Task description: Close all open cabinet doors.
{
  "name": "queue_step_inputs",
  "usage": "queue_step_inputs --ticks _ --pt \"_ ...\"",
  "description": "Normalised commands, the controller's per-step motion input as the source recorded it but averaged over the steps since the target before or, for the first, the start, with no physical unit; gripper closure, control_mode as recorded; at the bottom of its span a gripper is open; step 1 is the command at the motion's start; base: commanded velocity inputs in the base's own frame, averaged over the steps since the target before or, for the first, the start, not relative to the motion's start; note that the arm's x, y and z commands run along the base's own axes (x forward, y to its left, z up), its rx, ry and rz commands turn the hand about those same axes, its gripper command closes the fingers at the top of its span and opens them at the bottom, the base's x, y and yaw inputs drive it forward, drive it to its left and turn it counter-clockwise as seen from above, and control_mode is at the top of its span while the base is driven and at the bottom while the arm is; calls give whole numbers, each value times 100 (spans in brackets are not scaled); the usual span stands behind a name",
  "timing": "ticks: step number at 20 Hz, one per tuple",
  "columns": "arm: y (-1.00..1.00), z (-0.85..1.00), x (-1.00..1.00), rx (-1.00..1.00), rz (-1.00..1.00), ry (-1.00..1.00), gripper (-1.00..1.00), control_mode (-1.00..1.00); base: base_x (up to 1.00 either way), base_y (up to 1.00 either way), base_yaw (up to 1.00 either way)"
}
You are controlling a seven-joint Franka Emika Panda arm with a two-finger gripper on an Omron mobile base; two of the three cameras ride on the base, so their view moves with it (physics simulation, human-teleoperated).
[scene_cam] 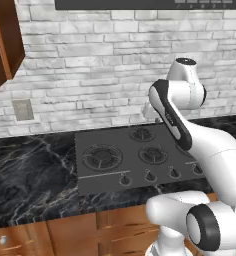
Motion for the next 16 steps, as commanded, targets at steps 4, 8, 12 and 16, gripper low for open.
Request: queue_step_inputs --ticks 4,8,12,16 --pt "0 0 0 0 0 0 -100 100 -17 0 0" --pt "0 0 0 0 0 0 -100 100 -47 45 -1" --pt "0 0 0 0 0 0 -100 100 -71 81 0" --pt "0 0 0 0 0 0 -100 100 -60 86 0"
